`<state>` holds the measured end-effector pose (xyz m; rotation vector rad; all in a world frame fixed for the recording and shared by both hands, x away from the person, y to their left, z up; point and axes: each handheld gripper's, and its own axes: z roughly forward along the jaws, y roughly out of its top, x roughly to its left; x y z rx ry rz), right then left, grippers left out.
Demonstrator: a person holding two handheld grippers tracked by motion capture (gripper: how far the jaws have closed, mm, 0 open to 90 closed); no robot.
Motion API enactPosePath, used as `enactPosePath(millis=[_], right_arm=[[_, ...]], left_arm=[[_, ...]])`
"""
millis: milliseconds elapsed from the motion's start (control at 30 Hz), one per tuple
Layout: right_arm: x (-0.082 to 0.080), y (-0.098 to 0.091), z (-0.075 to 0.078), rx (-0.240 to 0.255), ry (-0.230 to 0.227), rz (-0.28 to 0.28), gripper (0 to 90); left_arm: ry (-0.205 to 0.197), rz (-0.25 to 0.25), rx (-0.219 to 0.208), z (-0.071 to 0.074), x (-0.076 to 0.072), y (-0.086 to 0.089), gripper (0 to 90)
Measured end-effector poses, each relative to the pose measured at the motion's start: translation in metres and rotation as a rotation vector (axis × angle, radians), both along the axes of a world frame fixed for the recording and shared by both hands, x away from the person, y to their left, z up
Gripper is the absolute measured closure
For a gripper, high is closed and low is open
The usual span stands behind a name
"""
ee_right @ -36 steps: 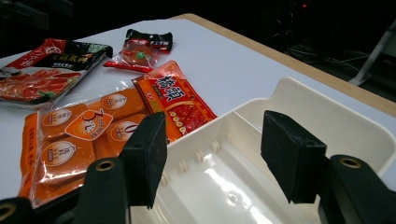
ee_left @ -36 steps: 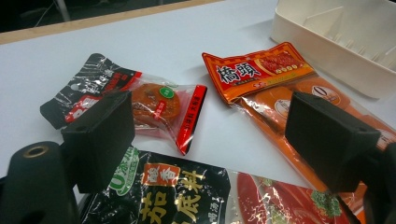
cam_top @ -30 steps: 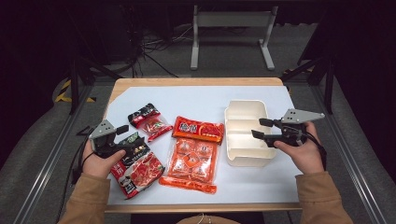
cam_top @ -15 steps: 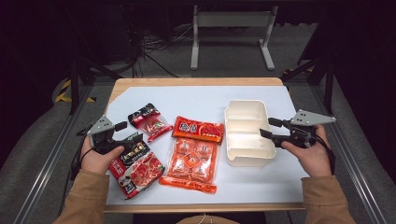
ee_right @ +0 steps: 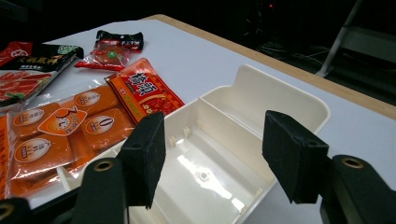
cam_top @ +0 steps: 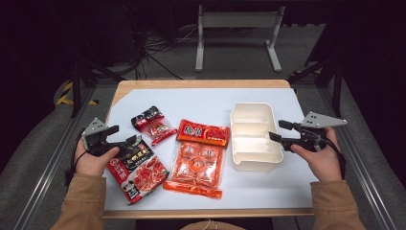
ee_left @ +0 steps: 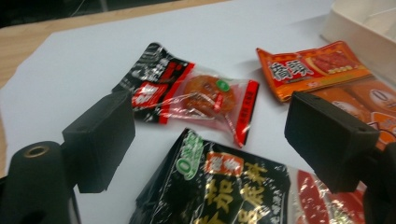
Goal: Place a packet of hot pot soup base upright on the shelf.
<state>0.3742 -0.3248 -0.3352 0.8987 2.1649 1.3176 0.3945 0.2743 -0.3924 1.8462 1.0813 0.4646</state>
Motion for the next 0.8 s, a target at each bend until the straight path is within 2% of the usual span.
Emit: enactPosePath(millis=[167,300,433,567,800], right_arm=[[0.003,0.001,-0.002,-0.004,0.010,-0.006,39.6],[0.004,0.004,-0.001,-0.004,0.010,0.004,39.5],[0.006,0.006,0.001,0.004,0.006,0.009,39.4],[0.008,0.007,0.001,0.013,0.006,0.019,39.6],[0.009,0.012,0.001,0.007,0.012,0.032,39.7]], left_arm=[[0.029,0.025,0.018,-0.004,0.000,0.007,17.4],[0.048,0.047,0.018,-0.007,-0.004,0.016,17.4],[0.069,0.065,0.040,-0.010,-0.011,0.024,17.6],[0.123,0.070,0.053,-0.016,-0.012,0.030,18.3],[0.188,0.057,0.099,-0.024,-0.010,0.034,23.3]])
